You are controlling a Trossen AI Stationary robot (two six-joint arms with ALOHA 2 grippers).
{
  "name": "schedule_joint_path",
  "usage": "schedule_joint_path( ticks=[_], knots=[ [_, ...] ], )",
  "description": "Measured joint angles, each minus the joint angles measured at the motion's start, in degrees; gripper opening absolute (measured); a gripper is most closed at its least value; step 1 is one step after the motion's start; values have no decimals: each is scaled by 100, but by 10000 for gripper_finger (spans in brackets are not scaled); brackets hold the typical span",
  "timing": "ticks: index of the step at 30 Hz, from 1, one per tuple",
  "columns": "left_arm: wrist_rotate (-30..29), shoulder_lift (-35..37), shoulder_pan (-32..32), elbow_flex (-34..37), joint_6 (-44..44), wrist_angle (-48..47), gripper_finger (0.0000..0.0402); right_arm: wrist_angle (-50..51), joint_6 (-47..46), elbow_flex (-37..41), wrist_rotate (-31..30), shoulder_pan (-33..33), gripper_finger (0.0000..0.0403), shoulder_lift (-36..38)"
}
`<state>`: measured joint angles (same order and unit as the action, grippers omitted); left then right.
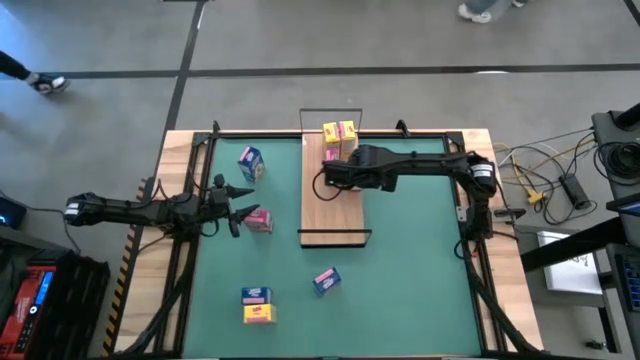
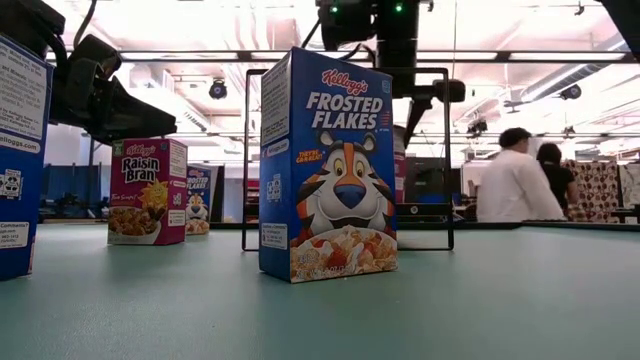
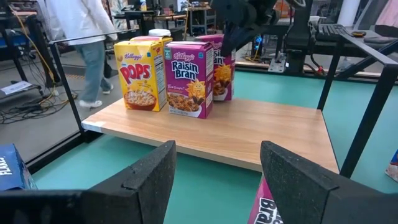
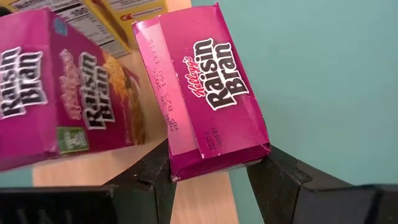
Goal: Stack cereal on shelf
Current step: Put the bottom purple cereal box on the shelf aligned with the other purple cereal box
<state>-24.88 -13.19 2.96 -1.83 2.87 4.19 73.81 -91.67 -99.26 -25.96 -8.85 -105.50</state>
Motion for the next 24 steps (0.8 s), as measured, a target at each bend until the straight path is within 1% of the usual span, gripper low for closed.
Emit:
schedule_joint_path(
  ticks=[5,16,24],
  knots=[
    [-1,-2,0,0,0,2,218,-57,52,-92,-21,-33,160,-113],
    [0,-2,0,1,0,2,218,-229,285,-92,16,-30,162,-121],
    [0,-2,0,2,0,2,218,-298,476,-88,136,-16,200,-145]
  ],
)
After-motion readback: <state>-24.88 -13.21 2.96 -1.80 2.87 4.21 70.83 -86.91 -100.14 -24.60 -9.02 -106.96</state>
